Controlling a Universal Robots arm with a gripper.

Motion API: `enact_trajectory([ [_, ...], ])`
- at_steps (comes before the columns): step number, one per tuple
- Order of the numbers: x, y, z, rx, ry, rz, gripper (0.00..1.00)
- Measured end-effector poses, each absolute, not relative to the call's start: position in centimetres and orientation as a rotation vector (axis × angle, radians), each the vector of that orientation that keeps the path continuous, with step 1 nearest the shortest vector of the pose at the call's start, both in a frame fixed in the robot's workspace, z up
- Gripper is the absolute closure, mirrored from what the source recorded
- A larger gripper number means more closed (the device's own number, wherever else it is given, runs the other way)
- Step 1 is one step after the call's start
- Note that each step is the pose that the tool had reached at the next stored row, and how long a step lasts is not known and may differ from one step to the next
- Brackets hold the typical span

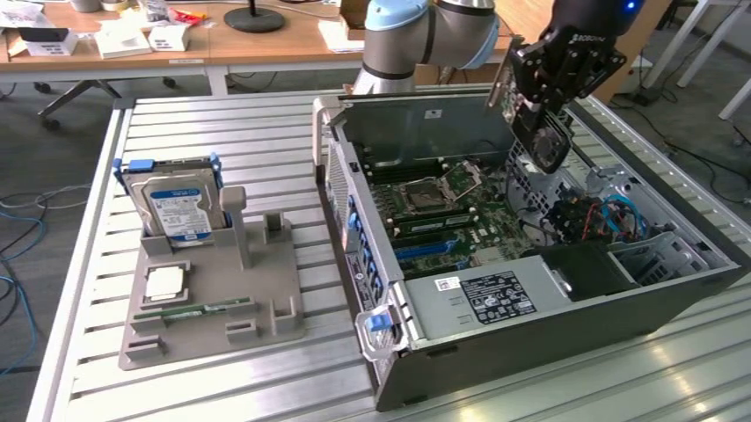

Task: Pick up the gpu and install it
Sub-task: 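Pick up the gpu and move the gpu toward the slot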

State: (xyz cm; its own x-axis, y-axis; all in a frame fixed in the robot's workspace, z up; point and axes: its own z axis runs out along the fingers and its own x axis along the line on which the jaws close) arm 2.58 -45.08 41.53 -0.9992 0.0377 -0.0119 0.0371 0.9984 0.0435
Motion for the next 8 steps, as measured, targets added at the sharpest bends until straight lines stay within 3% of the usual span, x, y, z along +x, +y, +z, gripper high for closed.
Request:
enact_trajectory([
  [8, 5.1, -45.1, 41.5, 0.058, 3.128, 0.068, 0.74],
])
